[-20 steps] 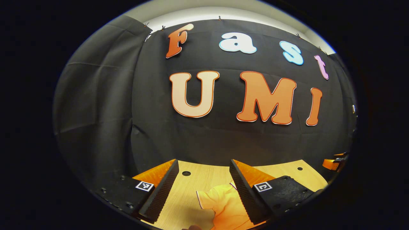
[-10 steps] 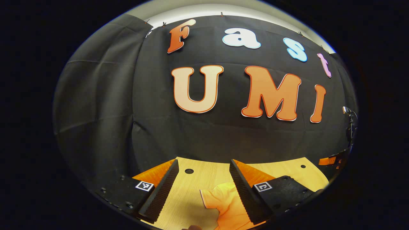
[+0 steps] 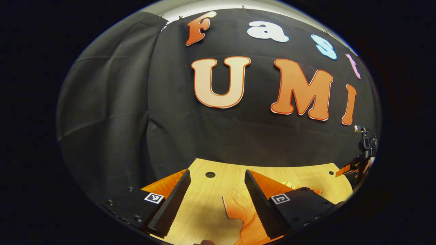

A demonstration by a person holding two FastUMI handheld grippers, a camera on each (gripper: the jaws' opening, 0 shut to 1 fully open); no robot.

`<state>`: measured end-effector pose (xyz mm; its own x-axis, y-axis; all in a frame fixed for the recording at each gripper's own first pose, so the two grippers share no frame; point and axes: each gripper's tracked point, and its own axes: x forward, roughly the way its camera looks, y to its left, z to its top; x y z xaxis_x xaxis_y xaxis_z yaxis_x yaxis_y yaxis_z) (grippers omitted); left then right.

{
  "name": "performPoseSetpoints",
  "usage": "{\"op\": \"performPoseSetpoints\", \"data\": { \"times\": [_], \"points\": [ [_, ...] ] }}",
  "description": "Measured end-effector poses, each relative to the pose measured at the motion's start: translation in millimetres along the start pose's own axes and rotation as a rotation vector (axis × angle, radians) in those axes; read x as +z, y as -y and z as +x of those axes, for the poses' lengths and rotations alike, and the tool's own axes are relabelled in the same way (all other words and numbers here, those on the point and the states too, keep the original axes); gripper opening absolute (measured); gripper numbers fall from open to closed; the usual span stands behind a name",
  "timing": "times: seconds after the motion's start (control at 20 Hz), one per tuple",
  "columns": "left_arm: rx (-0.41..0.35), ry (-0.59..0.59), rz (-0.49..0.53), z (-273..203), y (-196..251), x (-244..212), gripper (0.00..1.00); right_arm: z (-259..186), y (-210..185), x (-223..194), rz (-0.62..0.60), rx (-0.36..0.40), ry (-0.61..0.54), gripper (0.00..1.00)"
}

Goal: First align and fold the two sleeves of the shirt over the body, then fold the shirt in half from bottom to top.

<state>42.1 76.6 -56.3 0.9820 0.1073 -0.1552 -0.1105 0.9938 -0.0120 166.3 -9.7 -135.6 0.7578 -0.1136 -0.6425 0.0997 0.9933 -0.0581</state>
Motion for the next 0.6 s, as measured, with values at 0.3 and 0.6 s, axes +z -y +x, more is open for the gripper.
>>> {"op": "performPoseSetpoints", "data": {
  "times": [0.3,0.6],
  "points": [
    [0.013,-0.063,0.002,14,-13,-23,0.98,71,1,-56,0.083,-0.030,-0.218,0.98],
    [-0.013,-0.099,0.004,27,-2,-32,0.98,112,9,-88,0.101,-0.061,-0.351,0.98]
  ]
}}
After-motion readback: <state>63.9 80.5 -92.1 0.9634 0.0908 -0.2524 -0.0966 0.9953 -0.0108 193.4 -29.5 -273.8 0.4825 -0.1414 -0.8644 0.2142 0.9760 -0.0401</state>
